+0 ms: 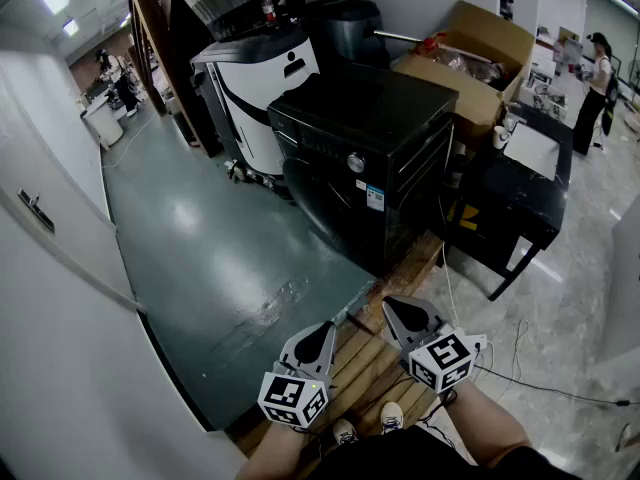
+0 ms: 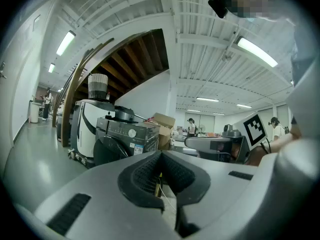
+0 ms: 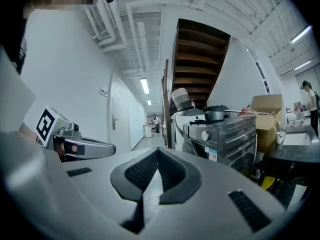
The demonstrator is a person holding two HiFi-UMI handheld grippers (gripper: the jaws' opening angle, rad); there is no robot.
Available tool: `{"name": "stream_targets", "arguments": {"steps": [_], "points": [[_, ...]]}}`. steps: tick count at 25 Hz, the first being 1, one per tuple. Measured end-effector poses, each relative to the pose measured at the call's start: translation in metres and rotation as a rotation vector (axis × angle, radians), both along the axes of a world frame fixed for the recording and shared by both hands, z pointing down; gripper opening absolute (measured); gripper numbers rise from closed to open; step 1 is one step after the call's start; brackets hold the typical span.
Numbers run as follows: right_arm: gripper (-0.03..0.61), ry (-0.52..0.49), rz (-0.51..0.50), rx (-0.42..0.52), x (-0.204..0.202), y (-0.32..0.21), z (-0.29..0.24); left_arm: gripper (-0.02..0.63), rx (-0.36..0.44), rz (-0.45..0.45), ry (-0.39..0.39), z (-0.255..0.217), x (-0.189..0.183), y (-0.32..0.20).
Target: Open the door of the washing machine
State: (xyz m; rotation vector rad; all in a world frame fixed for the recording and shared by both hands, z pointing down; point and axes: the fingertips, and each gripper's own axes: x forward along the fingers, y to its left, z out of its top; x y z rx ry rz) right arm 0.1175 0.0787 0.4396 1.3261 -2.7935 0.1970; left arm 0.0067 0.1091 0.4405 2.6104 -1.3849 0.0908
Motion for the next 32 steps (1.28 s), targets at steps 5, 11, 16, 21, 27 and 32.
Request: {"name": "stream_targets", "arguments": {"steps": [5, 11, 16, 21, 27, 32], "points": [[0.017, -0.011, -0.002, -0.001, 0.004, -0.002, -0.003, 0.017, -0.001, -0.004, -0.003, -0.002, 0.003, -0.001], [0.017, -0.037, -0.023, -0.01, 0.009, -0.003, -0.003, 0.017, -0.001, -0.018, 0.009, -0.004, 0.006, -0.003], [0.017, -0.049, -0.042, 0.0, 0.017, -0.005, -0.003, 0.017, 0.004, -0.036, 0.022, -0.005, 0.014, -0.005], [0.017, -0.065, -0.063, 0.003, 0.031, -0.012, 0.001, 0.017, 0.011, -0.066, 0.011, -0.002, 0.026, -0.009], [0.018, -0.075, -0.078, 0.007, 0.043, -0.023, 0.0, 0.017, 0.015, -0.087, 0.0, -0.002, 0.039, -0.013], [0.02, -0.094, -0.082, 0.016, 0.042, -0.032, -0.004, 0.017, 0.018, -0.1, -0.01, -0.008, 0.036, -0.019]]}}
